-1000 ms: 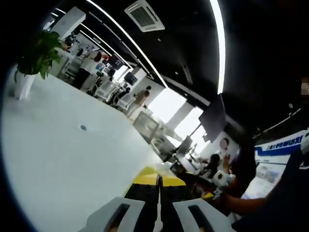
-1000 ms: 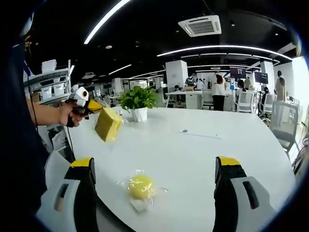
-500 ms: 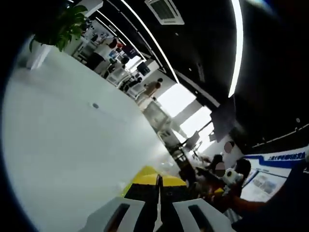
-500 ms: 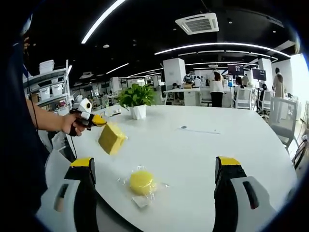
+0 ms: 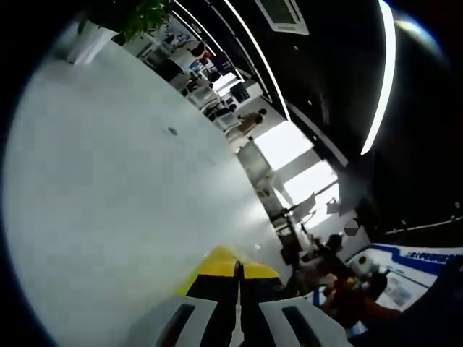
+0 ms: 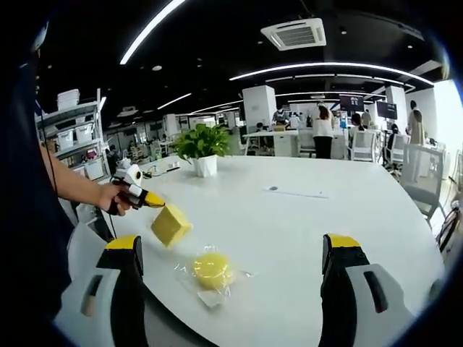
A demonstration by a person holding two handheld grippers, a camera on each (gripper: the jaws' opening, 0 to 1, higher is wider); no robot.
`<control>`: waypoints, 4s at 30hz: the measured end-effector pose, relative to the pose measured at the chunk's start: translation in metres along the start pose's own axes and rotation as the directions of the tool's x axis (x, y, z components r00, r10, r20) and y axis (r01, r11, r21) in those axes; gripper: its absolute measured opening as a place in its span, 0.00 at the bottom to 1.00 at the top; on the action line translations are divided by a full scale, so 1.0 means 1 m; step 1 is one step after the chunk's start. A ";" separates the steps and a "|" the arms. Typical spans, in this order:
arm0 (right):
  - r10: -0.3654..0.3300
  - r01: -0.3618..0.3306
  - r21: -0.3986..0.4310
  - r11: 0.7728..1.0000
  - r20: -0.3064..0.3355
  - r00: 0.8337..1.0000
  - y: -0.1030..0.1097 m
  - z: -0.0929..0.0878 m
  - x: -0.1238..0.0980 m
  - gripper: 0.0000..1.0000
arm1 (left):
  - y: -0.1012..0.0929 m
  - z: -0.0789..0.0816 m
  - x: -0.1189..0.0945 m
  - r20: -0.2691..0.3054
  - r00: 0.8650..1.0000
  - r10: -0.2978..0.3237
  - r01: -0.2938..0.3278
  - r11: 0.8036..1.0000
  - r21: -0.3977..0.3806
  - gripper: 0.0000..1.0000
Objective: Compare the silicone blocks by pressing each to a similar depth, holding the contact briefly, and releasing to observe deformation and rebound differences across the visible hardness samples.
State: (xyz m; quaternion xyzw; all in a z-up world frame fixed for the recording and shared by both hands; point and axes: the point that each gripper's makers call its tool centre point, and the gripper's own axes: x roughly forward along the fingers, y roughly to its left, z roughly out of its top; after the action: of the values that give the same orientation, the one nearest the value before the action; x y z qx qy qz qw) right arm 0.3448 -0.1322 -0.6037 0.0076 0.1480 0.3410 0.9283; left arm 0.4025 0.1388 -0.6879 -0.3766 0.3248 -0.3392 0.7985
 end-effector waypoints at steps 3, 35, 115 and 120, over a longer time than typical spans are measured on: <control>0.000 0.000 -0.001 1.000 -0.008 1.000 0.001 -0.001 -0.002 0.97 | 0.012 0.000 0.002 -0.001 1.000 0.018 -0.018 0.999 -0.031 0.00; -0.045 0.049 0.057 0.997 -0.060 0.997 -0.014 -0.034 -0.009 0.97 | 0.094 -0.025 0.010 -0.079 0.949 0.306 -0.293 0.944 0.149 0.00; -0.012 0.017 0.081 0.997 -0.066 0.998 -0.033 -0.039 0.009 0.97 | -0.014 -0.002 0.011 -0.017 0.970 0.243 -0.187 0.787 0.588 1.00; -0.021 0.026 0.089 0.996 -0.065 0.998 -0.034 -0.041 0.007 0.97 | -0.011 -0.015 0.040 -0.073 0.963 0.260 -0.165 0.782 0.601 1.00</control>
State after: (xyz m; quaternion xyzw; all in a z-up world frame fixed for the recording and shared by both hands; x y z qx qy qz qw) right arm 0.3599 -0.1574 -0.6483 0.0368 0.1927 0.3231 0.9258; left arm 0.4104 0.0965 -0.6969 -0.0439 0.3039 -0.3584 0.8817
